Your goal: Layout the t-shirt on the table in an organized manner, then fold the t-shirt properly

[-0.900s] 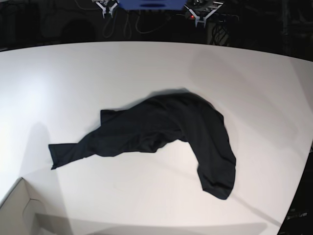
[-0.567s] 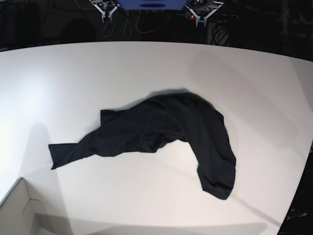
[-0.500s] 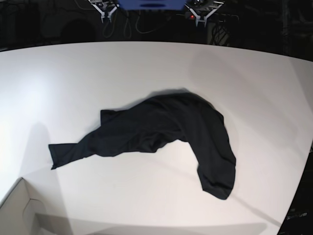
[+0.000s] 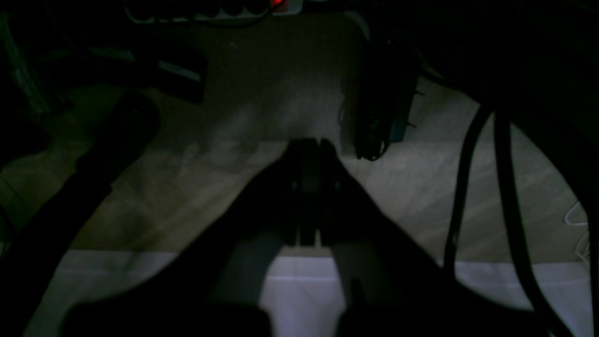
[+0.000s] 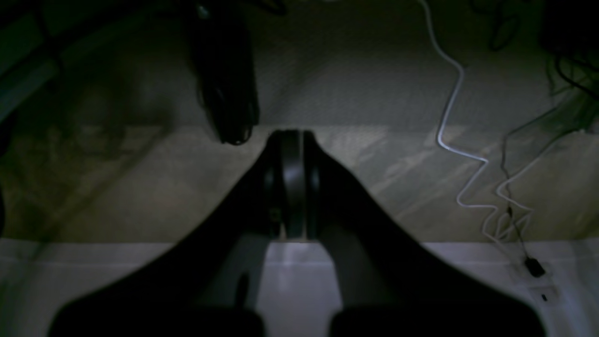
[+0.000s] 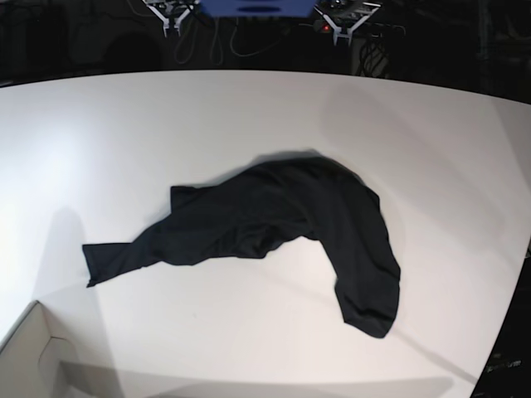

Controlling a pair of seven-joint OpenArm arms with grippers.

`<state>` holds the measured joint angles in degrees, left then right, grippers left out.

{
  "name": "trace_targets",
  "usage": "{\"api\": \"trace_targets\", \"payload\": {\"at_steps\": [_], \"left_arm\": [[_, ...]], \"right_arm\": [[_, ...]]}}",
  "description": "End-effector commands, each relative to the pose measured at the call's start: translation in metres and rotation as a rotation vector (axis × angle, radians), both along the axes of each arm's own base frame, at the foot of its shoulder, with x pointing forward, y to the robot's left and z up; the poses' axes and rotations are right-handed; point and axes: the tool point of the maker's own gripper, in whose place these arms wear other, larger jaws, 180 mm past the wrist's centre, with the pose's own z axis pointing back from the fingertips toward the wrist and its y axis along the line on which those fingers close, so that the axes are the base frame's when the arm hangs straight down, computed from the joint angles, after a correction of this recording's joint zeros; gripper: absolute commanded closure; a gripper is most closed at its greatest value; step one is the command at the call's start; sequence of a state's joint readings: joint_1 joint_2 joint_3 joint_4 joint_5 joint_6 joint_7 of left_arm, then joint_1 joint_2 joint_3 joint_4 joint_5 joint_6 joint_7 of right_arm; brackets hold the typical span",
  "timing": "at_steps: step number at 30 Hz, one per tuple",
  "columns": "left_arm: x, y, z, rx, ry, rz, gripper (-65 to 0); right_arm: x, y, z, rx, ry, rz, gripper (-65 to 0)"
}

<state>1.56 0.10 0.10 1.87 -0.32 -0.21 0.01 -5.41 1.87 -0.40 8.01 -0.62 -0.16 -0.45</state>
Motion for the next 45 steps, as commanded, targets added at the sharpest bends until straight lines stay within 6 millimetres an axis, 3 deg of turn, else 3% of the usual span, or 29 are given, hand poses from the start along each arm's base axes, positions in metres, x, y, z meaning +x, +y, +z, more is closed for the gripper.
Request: {"api": "trace_targets", "payload": {"at_steps": [1, 9, 17, 21, 27, 31, 37, 45], "left_arm": [[0.008, -0.004, 0.000, -0.006, -0.022, 0.002, -0.4], [-0.006, -0.001, 0.001, -0.001, 0.018, -0.004, -0.4], [0.007, 0.019, 0.003, 0.027, -0.007, -0.012, -0.2], [0.009, 0.038, 0.004, 0.055, -0.013, -0.011, -0.2], [-0.008, 0.051, 0.014, 0.068, -0.067, -0.022, -0.2], [-0.012, 0.043, 0.032, 0.049, -0.148, -0.038, -0.2], [-0.014, 0.056, 0.063, 0.041, -0.245, 0.005, -0.2], [-0.005, 0.078, 0.109, 0.011, -0.356, 0.064, -0.2]], "right_arm": [[-0.002, 0.000, 0.000, 0.005, 0.003, -0.005, 0.0], [0.011, -0.006, 0.000, -0.004, -0.016, -0.012, -0.1], [0.007, -0.004, 0.000, -0.003, -0.013, -0.017, 0.0], [0.001, -0.002, 0.000, 0.000, -0.008, -0.018, 0.0], [-0.016, -0.009, 0.008, -0.013, -0.050, -0.007, 0.0], [-0.021, -0.028, 0.024, -0.042, -0.123, 0.016, 0.0], [-0.025, -0.038, 0.061, -0.059, -0.236, 0.052, 0.0], [-0.012, -0.052, 0.128, -0.091, -0.398, 0.094, 0.0]]}}
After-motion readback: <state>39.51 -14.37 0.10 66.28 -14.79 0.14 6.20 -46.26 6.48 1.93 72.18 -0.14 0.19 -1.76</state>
